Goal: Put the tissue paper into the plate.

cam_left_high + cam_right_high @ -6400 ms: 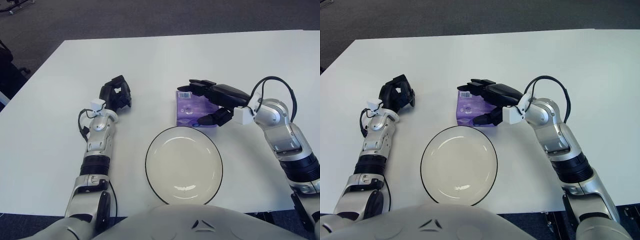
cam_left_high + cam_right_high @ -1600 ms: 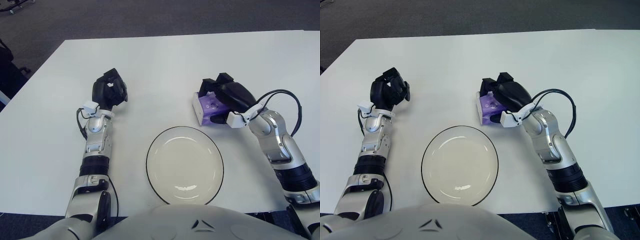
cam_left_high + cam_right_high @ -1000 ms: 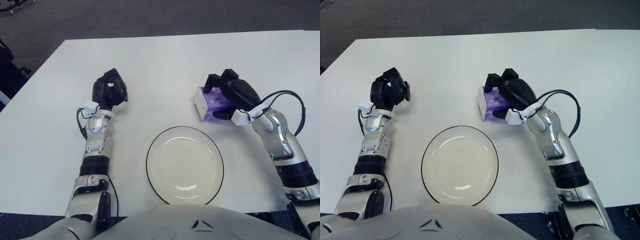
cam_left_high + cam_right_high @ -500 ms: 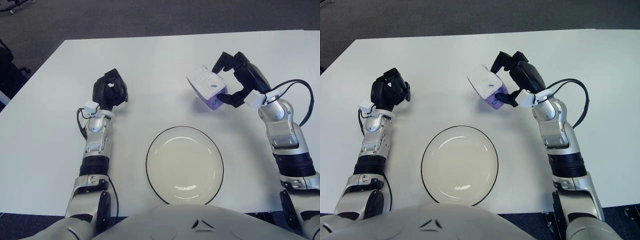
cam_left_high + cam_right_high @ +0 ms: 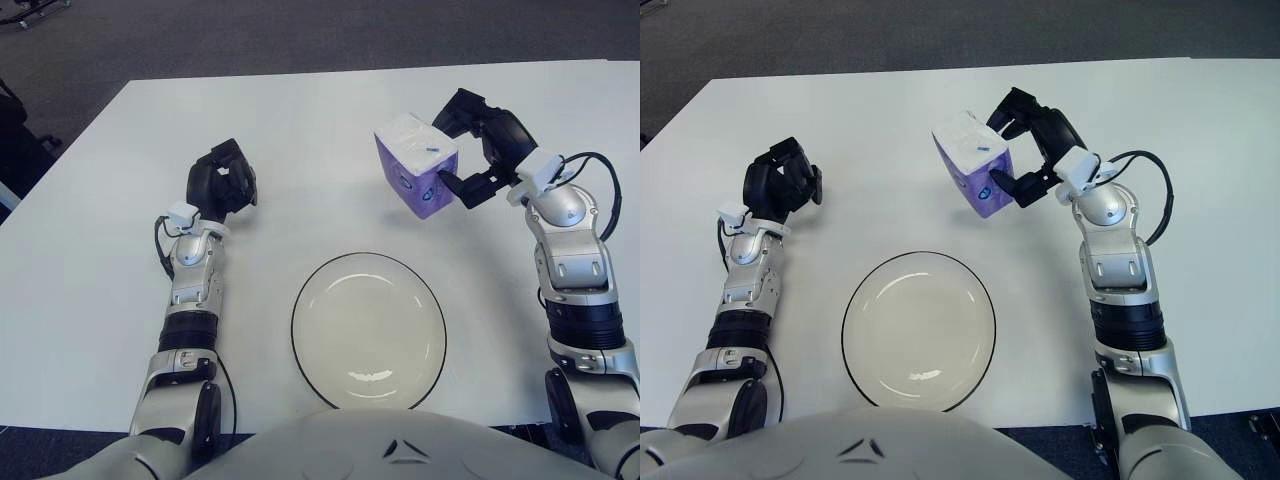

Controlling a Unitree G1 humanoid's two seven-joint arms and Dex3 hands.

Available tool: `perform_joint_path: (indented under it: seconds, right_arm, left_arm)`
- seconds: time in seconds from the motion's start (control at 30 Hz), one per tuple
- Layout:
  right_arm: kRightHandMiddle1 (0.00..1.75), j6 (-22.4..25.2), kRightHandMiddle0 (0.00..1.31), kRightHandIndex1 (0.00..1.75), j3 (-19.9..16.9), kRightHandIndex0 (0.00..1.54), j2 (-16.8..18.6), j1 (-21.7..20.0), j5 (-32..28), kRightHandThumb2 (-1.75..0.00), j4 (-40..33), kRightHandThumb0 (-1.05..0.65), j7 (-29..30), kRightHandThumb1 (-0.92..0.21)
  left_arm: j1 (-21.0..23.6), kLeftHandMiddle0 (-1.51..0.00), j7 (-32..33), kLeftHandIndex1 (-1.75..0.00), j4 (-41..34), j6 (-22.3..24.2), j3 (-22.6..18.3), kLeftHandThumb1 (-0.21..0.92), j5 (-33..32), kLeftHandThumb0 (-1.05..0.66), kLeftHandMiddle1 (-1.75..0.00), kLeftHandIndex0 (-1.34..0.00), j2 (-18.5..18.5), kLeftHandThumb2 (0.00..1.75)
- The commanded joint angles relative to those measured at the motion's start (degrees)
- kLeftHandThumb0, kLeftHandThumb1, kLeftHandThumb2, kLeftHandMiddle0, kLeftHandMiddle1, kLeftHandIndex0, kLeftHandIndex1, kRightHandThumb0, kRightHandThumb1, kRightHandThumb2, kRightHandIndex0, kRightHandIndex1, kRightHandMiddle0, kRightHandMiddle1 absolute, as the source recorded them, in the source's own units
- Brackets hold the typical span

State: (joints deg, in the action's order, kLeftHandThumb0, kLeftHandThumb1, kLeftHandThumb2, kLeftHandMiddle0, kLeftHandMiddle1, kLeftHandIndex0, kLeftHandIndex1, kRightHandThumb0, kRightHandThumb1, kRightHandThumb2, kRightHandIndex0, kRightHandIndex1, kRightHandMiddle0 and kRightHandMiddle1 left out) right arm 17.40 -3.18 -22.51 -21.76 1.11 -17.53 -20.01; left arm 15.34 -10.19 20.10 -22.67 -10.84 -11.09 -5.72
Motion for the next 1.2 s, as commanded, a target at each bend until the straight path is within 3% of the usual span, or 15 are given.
perform_joint_path:
  seconds: [0.0, 0.13, 0.33, 0.57, 0.73, 0.97, 1.17]
  right_arm:
    - [1.75, 7.8, 0.57, 1.42, -2.3, 0.89, 0.7, -3.5, -5.9, -1.46, -5.1, 0.0, -1.4, -0.1]
    - [1.75, 10.8, 0.58, 1.4, -2.6, 0.9, 0.3, -4.0, -7.9, -1.46, -6.8, 0.0, -1.7, -0.09]
    - [1.75, 11.3, 0.58, 1.47, -1.4, 0.89, -1.4, -4.1, -6.9, -1.51, -8.2, 0.0, -2.3, -0.07]
    - [1.75, 9.6, 0.58, 1.56, -0.6, 0.87, -1.3, -3.7, -6.2, -1.56, -8.3, 0.0, -2.2, -0.06]
    - [1.75, 6.0, 0.58, 1.6, 1.0, 0.86, -2.6, -3.1, -2.3, -1.57, -7.8, 0.0, -1.4, -0.05]
    - [1.75, 5.2, 0.56, 1.61, 0.4, 0.84, -2.0, -2.6, -3.4, -1.55, -7.7, 0.0, -1.6, -0.08]
    - [1.75, 1.7, 0.56, 1.63, 1.1, 0.83, -3.0, -2.1, -0.4, -1.56, -7.5, 0.0, -0.6, -0.08]
  left_arm:
    - [-12.2, -1.33, -1.1, -1.75, 10.0, -0.7, 0.6, 0.74, -1.6, -0.41, -1.75, -1.01, 6.0, 1.0]
    - [-12.1, -1.33, -1.4, -1.75, 10.3, -1.0, 0.5, 0.74, -1.4, -0.41, -1.75, -1.0, 6.0, 1.0]
    - [-12.0, -1.33, -1.8, -1.75, 10.8, -1.5, 0.3, 0.73, -1.3, -0.41, -1.75, -1.0, 6.1, 1.0]
    - [-11.8, -1.33, -1.4, -1.75, 11.1, -1.7, 0.3, 0.73, -0.8, -0.41, -1.75, -1.01, 6.1, 1.0]
    - [-11.8, -1.33, -1.2, -1.75, 11.1, -1.7, 0.3, 0.74, -0.7, -0.42, -1.75, -1.01, 6.1, 1.0]
    - [-11.8, -1.33, -1.3, -1.75, 11.2, -1.7, 0.3, 0.74, -0.8, -0.42, -1.75, -1.01, 6.1, 1.0]
    - [-11.7, -1.33, -1.5, -1.75, 11.3, -1.7, 0.2, 0.74, -1.1, -0.41, -1.75, -1.01, 6.2, 0.99]
